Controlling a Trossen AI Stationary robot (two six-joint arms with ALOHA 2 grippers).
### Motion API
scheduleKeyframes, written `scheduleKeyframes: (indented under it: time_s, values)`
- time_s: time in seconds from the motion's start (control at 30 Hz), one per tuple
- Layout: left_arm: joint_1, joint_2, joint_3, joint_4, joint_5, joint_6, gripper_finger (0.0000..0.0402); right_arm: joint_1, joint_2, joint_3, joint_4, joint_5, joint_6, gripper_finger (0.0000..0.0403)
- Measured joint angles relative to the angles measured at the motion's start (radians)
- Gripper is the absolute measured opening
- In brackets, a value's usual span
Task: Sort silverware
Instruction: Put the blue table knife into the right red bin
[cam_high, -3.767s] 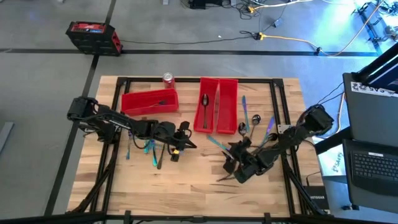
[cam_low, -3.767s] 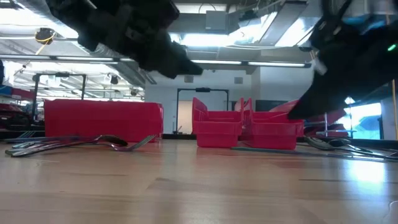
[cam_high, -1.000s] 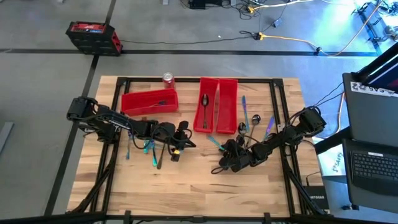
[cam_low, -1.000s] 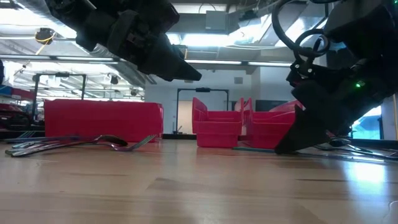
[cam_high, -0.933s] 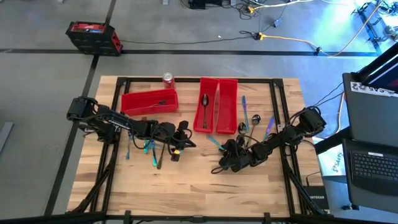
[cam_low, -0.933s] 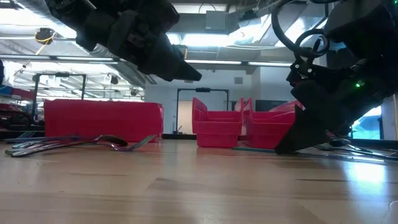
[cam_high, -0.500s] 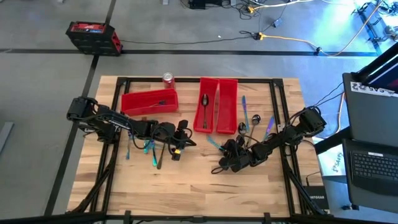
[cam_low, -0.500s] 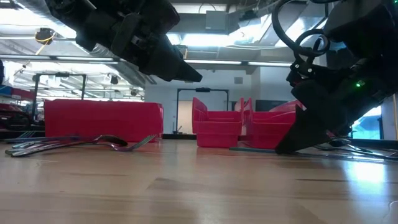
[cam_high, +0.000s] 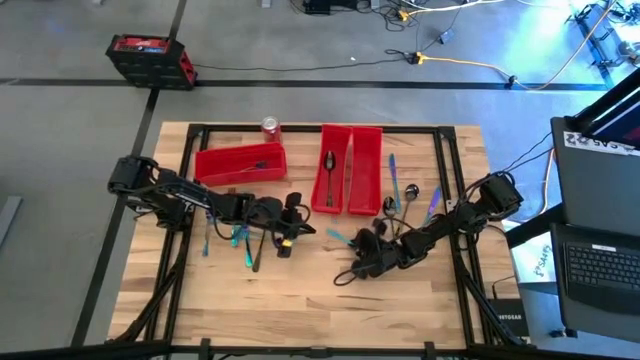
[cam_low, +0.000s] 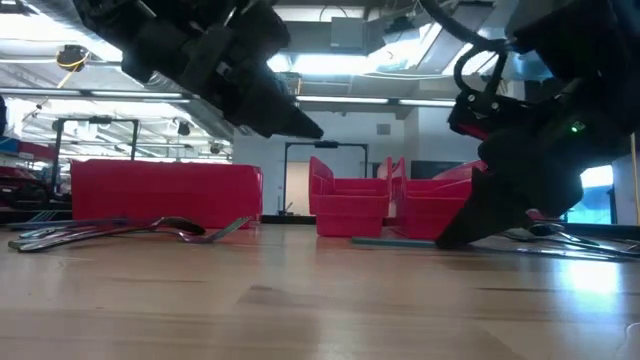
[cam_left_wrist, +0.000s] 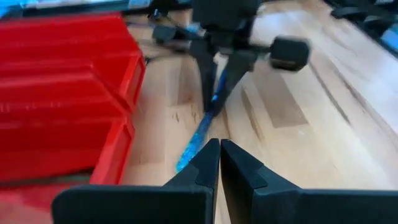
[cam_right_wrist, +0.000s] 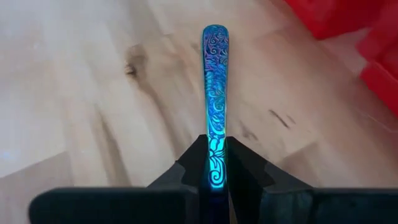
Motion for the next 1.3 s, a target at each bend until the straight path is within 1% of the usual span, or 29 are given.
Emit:
scheduleKeyframes:
  time_s: [0.13,0.37,0.43,0.53,0.6,0.67,1.03,1.3]
  values:
    - [0.0,0.034,0.0,0.001,0.0,-0.062,0.0,0.0,0.0,0.013,0.006,-0.056,-0.057,0.0031]
    - [-0.016,0.073,0.0,-0.002,0.0,-0.25,0.0,0.001,0.001,0.02,0.072,-0.173,-0.137,0.003]
    - [-0.028,0.078,0.0,-0.006,0.0,-0.321,0.0,0.001,0.001,0.02,0.089,-0.206,-0.143,0.003]
    - [-0.044,0.079,0.0,-0.019,0.001,-0.483,0.0,0.002,0.001,0.02,0.107,-0.252,-0.158,0.003]
    - [-0.053,0.079,0.0,-0.029,0.0,-0.556,0.0,0.003,0.001,0.021,0.11,-0.275,-0.16,0.003]
    - [-0.063,0.079,-0.001,-0.034,0.0,-0.576,0.0,0.003,0.001,0.022,0.109,-0.279,-0.161,0.003]
    - [-0.082,0.079,-0.001,-0.031,-0.019,-0.578,0.0,0.003,0.0,0.022,0.109,-0.284,-0.242,0.003]
    - [-0.082,0.079,-0.001,-0.031,-0.059,-0.578,0.0,0.011,0.0,0.022,0.109,-0.275,-0.372,0.003]
